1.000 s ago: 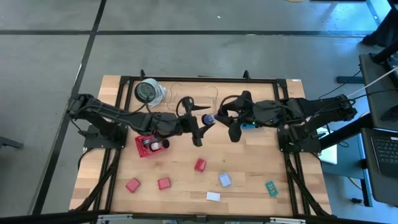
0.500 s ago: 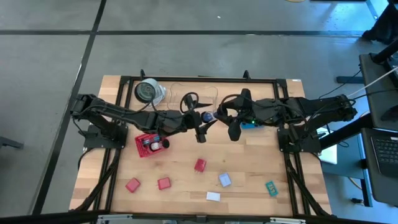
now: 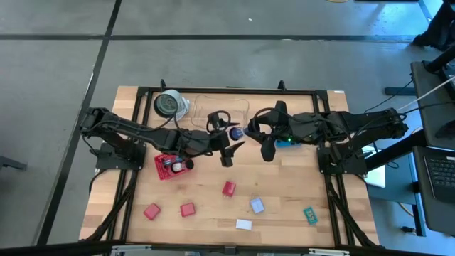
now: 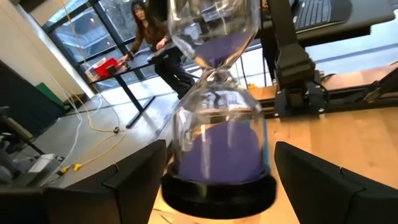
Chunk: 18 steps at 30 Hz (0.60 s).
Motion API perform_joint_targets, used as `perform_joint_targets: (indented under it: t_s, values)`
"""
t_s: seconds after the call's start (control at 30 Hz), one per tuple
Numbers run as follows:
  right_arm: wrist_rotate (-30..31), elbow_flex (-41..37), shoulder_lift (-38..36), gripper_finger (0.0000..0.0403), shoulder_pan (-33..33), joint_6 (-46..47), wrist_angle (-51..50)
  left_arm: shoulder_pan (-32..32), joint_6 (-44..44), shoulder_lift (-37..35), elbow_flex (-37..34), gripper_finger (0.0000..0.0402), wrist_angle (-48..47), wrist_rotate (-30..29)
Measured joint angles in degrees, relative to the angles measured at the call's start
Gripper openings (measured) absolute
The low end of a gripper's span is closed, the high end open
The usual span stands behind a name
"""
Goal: Pick & Place Office items
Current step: Put the blue hourglass into the red bin
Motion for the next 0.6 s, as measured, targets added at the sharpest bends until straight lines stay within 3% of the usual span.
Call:
perform_joint_targets:
  t_s: [0.27, 0.6]
  values:
    - [0.0, 0.0, 0.0, 0.0219, 0.0, 0.0, 0.0, 0.1, 0.6, 0.0, 0.0, 0.0282, -0.1, -0.6]
    - [0.0, 0.0, 0.0, 0.0219, 0.0, 0.0, 0.2, 0.1, 0.8, 0.0, 0.0, 0.0208, 0.8, -2.3]
